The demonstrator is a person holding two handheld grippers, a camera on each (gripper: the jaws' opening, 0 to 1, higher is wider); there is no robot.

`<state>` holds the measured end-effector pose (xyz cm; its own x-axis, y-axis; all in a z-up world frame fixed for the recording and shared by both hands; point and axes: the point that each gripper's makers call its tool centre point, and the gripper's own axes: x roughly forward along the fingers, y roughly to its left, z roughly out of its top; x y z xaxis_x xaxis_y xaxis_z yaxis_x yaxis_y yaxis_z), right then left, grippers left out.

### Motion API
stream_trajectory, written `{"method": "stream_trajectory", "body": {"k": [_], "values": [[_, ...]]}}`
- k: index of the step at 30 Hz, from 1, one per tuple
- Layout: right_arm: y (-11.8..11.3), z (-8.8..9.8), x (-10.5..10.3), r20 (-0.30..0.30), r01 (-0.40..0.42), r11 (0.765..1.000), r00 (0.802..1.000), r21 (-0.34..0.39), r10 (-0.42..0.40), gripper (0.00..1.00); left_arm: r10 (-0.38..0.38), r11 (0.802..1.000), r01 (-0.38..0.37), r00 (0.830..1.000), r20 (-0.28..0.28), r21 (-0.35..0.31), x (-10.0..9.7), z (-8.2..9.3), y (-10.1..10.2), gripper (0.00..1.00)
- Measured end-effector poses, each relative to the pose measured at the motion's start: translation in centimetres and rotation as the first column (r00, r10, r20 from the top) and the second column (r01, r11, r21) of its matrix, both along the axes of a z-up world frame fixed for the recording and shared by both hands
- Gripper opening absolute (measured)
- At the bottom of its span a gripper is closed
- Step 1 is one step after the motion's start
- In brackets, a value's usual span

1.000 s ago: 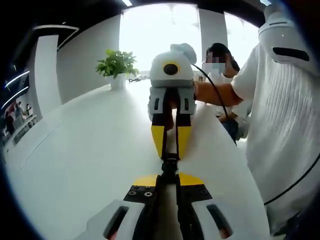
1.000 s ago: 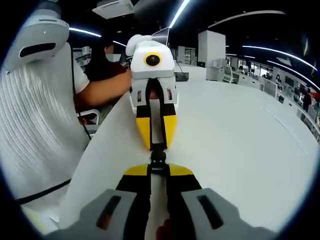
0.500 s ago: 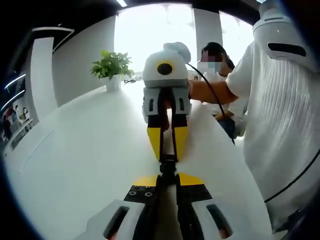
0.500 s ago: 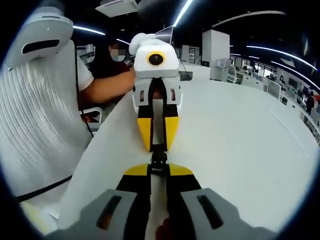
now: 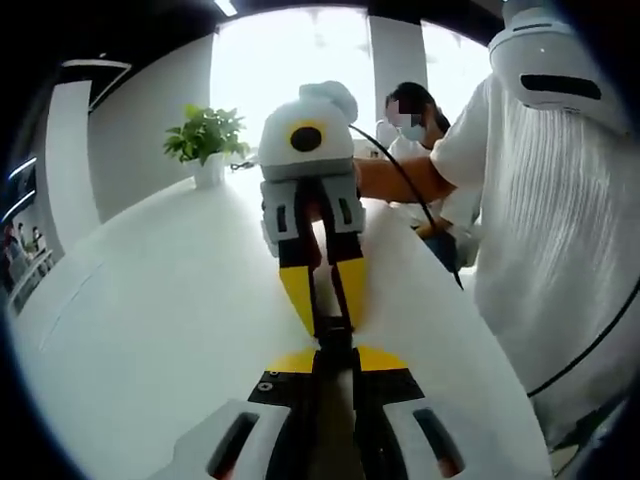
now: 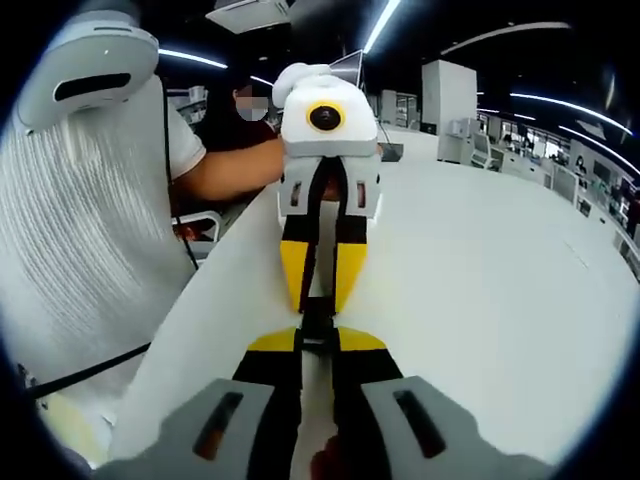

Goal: Snap the two parts of the plastic buckle together until the buckle closes and remains connected.

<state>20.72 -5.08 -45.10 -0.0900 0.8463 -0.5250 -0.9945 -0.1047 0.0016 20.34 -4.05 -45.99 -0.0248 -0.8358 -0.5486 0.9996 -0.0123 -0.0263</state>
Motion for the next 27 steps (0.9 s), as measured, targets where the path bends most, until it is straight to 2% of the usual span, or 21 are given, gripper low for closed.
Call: {"method": "stream_trajectory", "body": {"k": [7, 27], "values": [[0.02, -0.34, 0.19, 0.01, 0.012, 1.0, 1.0, 0.005, -0.012, 0.1, 0.005, 1.0, -0.005, 1.0, 0.001, -0.005, -0.18, -0.08, 0.32, 0.1], [0.0, -0.2, 0.17, 0.025, 0.058, 0.998, 0.998, 0.031, -0.059, 0.11, 0.086, 0.995, -0.086, 0.996, 0.002, -0.041, -0.17, 0.23, 0.0, 0.12]]}}
